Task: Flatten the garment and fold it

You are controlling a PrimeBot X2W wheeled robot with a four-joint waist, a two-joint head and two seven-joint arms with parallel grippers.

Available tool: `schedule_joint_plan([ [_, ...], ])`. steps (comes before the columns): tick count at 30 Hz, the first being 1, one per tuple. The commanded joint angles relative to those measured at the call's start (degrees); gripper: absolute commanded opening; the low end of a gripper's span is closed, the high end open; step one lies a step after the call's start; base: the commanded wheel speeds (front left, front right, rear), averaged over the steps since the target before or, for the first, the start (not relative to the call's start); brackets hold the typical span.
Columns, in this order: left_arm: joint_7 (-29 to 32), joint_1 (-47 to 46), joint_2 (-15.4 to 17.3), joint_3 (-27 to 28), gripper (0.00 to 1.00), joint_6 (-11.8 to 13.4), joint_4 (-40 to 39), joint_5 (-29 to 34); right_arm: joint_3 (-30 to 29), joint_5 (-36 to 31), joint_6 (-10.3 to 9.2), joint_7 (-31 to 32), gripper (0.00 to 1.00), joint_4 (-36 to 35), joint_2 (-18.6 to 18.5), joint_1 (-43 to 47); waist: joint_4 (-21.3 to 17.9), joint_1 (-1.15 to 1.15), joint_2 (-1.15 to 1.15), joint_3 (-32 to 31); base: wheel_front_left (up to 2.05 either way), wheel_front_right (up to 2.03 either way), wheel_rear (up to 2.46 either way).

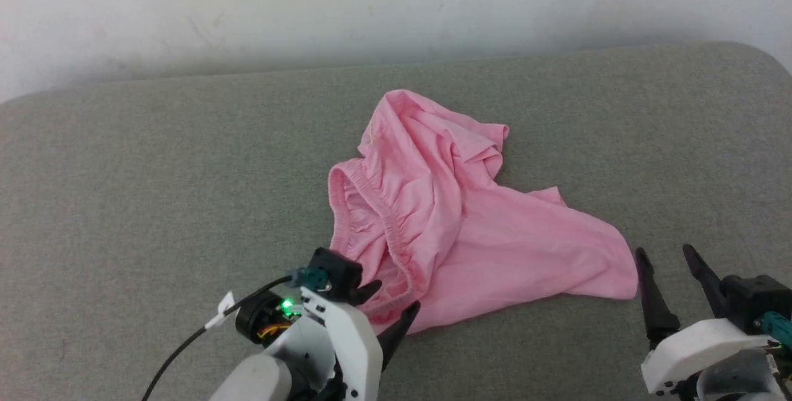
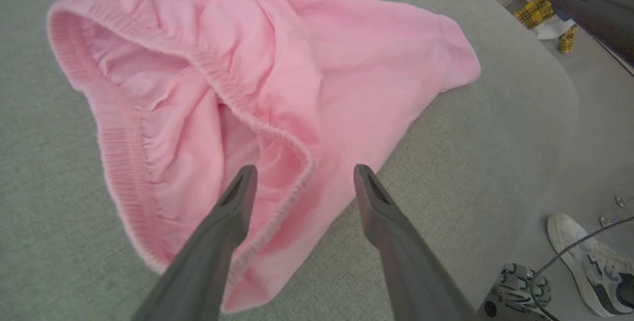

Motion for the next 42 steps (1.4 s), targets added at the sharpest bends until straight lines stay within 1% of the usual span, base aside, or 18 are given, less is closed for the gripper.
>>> schedule_joint_plan([
  [1, 1.07, -1.13, 0.23, -0.41, 1.00, -0.06, -0.28, 0.18, 0.08, -0.38, -0.11, -0.29, 1.00, 0.20, 0.23, -0.54, -1.00, 0.00, 0.00, 0.82, 0.00, 0.00, 0.00],
  [3, 4.99, -2.59, 0.27, -1.23, 1.00, 0.49, -0.23, 0.30, 0.38, -0.45, -0.11, -0.46, 1.00, 0.58, 0.39, -1.02, -1.86, 0.00, 0.00, 1.39, 0.00, 0.00, 0.00],
  [6, 8.74, -4.37, 0.52, -2.26, 1.00, 1.36, 0.25, 1.34, 0.40, -0.43, -0.11, -0.86, 1.00, 1.23, 0.64, -1.45, -2.83, 0.00, 0.00, 2.19, 0.00, 0.00, 0.00],
  [10, 9.85, -5.90, 0.76, -2.82, 1.00, 2.26, 1.27, 2.88, 0.44, -0.45, -0.11, -1.54, 1.00, 2.26, 0.89, -1.86, -3.83, 0.00, 0.00, 3.08, 0.00, 0.00, 0.00],
  [14, 9.84, -6.58, 0.56, -3.09, 1.00, 2.07, 2.57, 2.49, 0.46, -0.45, -0.11, -2.27, 1.00, 2.96, 1.06, -2.30, -4.28, 0.00, 0.00, 3.90, 0.00, 0.00, 0.00],
  [16, 9.50, -6.94, 0.38, -2.93, 0.00, 1.90, 2.85, 1.90, 0.40, -0.48, -0.11, -2.61, 1.00, 3.27, 1.13, -2.62, -4.24, 0.00, 0.00, 4.39, 0.00, 0.00, 0.00],
  [19, 7.59, -7.35, -0.15, -1.97, 0.00, 2.07, 2.69, 1.17, 0.21, -0.56, -0.11, -2.97, 1.00, 3.81, 1.21, -2.90, -3.75, 0.00, 0.00, 4.55, 0.00, 0.00, 0.00],
  [23, 4.08, -7.18, -0.77, 0.64, 0.00, 2.99, 1.82, -0.47, 0.25, -1.00, -0.11, -3.05, 1.00, 4.55, 1.26, -2.89, -2.72, 0.00, 0.00, 3.81, 0.00, 0.00, 0.00],
  [32, -4.29, -4.27, 0.39, 11.55, 0.00, 7.96, 0.48, -5.08, 0.95, -1.83, -0.11, -1.94, 1.00, 3.74, 1.21, -2.63, -0.01, 0.00, 0.00, 1.33, 0.00, 0.00, 0.00],
  [36, -5.64, -2.83, 1.69, 15.07, 0.00, 9.43, 2.49, -6.53, 1.57, -1.89, -0.11, -1.08, 1.00, 2.79, 1.05, -2.92, 0.71, 0.00, 0.00, 1.82, 0.00, 0.00, 0.00],
  [40, -7.10, -1.63, 2.26, 17.23, 0.00, 9.91, 5.61, -7.78, 1.96, -1.85, -0.11, -0.28, 1.00, 2.29, 0.80, -3.22, 1.18, 0.00, 0.00, 2.88, 0.00, 0.00, 0.00],
  [42, -7.85, -1.13, 2.24, 17.22, 0.00, 9.94, 6.95, -7.64, 2.04, -1.90, -0.11, 0.02, 1.00, 2.35, 0.75, -3.27, 1.43, 0.00, 0.00, 3.22, 0.00, 0.00, 0.00],
])
